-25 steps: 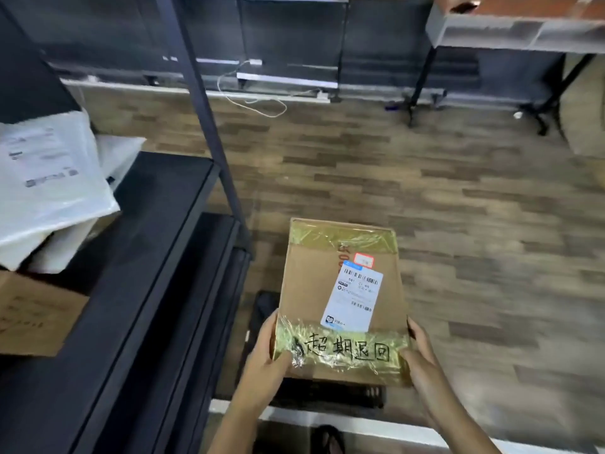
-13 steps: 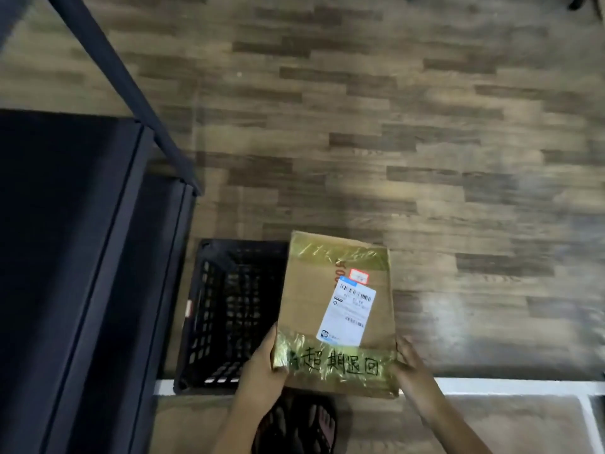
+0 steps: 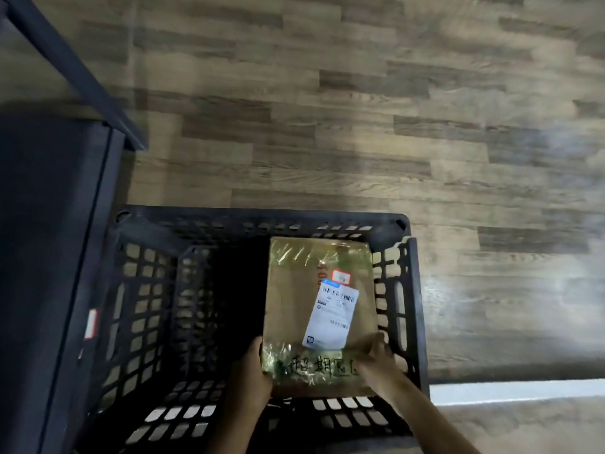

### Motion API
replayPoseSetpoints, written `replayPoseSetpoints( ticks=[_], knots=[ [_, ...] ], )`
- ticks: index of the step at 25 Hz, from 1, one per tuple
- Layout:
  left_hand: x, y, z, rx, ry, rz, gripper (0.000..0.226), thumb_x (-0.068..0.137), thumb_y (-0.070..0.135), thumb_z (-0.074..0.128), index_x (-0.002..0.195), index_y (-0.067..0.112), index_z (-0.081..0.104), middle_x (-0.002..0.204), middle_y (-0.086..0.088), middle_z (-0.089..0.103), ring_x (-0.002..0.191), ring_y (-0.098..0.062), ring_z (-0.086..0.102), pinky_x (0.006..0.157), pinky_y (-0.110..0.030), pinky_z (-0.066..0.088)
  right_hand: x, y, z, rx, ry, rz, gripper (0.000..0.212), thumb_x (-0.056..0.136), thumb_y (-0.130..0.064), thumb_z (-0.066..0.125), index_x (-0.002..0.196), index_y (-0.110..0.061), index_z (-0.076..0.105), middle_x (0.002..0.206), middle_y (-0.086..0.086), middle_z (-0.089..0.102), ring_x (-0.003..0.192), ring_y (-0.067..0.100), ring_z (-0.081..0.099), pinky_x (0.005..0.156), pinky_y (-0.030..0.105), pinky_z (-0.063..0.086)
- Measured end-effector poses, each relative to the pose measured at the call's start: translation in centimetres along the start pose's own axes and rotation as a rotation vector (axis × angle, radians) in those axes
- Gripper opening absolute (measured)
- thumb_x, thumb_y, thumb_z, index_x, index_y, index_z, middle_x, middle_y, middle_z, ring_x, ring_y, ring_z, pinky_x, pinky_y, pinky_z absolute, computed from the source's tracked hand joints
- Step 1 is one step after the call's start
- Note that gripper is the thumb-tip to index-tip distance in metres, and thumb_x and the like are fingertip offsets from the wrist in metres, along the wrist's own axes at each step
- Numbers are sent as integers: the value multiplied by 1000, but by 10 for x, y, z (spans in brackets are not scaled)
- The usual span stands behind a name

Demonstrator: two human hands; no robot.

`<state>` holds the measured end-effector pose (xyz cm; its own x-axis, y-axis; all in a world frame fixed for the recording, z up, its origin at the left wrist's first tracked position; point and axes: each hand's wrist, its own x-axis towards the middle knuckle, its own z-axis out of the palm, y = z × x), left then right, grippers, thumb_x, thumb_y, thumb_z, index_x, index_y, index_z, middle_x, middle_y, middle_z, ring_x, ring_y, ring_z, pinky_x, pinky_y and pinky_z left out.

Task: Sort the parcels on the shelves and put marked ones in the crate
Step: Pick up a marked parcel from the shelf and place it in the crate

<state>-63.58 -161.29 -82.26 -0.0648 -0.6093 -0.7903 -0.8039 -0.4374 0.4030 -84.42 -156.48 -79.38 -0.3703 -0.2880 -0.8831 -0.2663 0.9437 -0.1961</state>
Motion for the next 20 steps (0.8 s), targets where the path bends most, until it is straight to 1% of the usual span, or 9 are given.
replayPoseSetpoints(
  ticks=[2,3,5,7,8,10,12,16,20],
  knots=[
    [10,-4,7,81,15,-6,56,84,-1,56,134,21,45,122,-4,64,109,-23,61,86,-26,47,13,8,13,-85,-50,1,39,87,-9,55,115,-29,37,135,11,40,91,18,53,67,22,41],
    [13,-6,10,100,23,-7,57,84,-1,54,136,20,43,124,-5,63,112,-24,60,89,-27,47,20,13,19,-118,-49,-4,43,84,-6,55,119,-23,35,141,14,36,87,18,50,65,20,43],
    [19,-8,14,139,31,-18,61,85,-2,52,141,19,38,131,-8,58,117,-25,57,94,-28,45,26,17,27,-195,-40,46,77,85,-7,51,144,1,4,151,17,17,109,23,47,77,19,48],
    [19,-9,14,166,27,-36,63,86,-3,48,144,18,35,134,-9,56,121,-26,55,96,-28,44,21,14,33,-229,-29,53,90,87,-5,49,143,6,-20,156,18,-6,138,31,27,101,23,38],
    [18,-8,13,166,24,-40,64,87,-3,47,145,18,33,135,-10,55,122,-26,54,97,-28,43,17,14,32,-232,-30,41,91,86,-4,49,142,6,-21,156,18,-8,142,33,20,104,27,35],
    [15,-4,10,182,-15,-45,65,89,-1,44,148,17,24,140,-9,50,126,-24,51,101,-28,42,12,8,25,-197,-30,49,83,84,-2,50,146,5,-5,154,19,8,134,31,34,93,29,41],
    [5,6,4,188,-61,-41,69,92,8,44,151,13,8,149,-12,39,134,-24,42,106,-29,37,5,1,13,-242,-2,-34,75,83,-5,52,146,0,12,153,16,18,130,30,40,99,35,41],
    [-57,38,-44,162,12,76,86,90,51,48,152,18,-2,160,-7,5,147,-21,15,113,-28,23,-52,-36,-10,-461,68,-282,81,91,-29,45,150,-22,-11,159,-2,-6,143,27,22,111,42,31],
    [-132,72,-133,138,142,101,78,90,57,41,151,28,1,161,-1,2,148,-18,10,117,-33,19,-153,-96,-27,-504,152,-464,72,96,-37,37,149,-28,-11,160,-3,0,146,24,9,117,41,18]
  ],
)
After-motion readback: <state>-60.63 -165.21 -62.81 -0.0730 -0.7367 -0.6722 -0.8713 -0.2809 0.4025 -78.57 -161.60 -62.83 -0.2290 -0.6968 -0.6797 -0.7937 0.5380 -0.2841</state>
